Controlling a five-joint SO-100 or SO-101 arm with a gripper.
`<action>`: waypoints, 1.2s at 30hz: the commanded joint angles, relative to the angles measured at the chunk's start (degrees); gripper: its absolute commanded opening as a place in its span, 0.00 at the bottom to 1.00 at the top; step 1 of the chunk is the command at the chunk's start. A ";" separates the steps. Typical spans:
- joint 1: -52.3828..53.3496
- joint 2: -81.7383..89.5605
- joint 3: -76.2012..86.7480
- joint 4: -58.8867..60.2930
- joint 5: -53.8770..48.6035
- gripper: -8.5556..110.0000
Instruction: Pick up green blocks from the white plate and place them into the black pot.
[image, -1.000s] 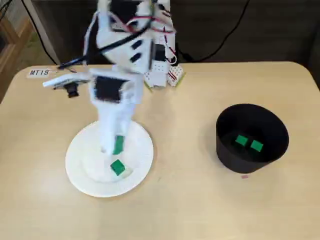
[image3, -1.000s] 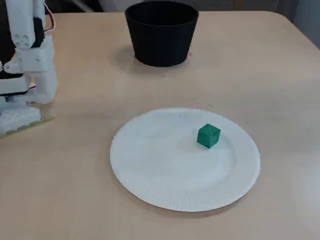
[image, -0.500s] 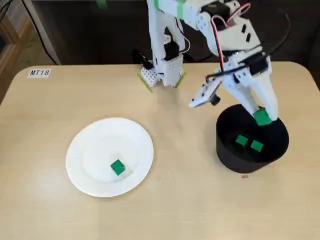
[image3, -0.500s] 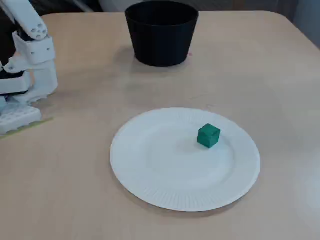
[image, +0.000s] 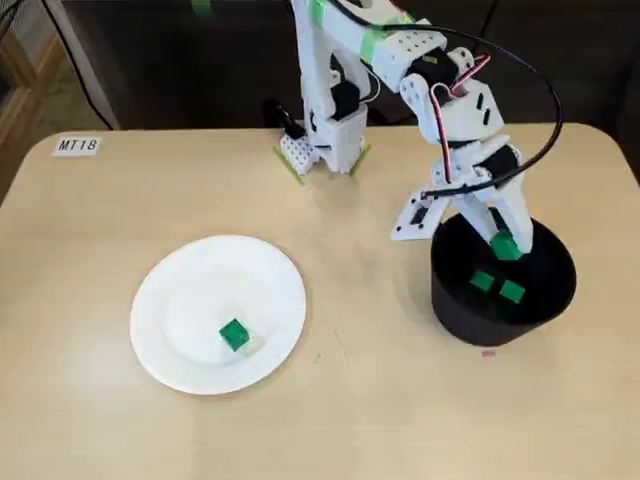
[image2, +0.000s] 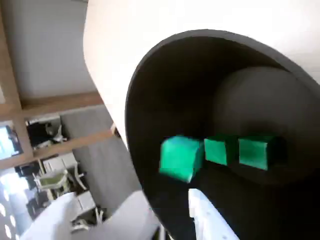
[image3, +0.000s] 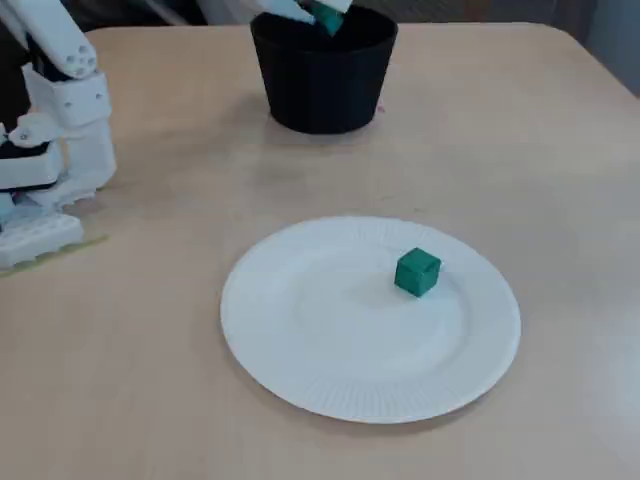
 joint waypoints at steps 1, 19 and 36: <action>2.37 3.16 -0.97 0.88 -0.18 0.37; 39.81 14.50 -1.05 20.30 22.76 0.05; 52.91 -25.66 -38.94 42.01 31.99 0.05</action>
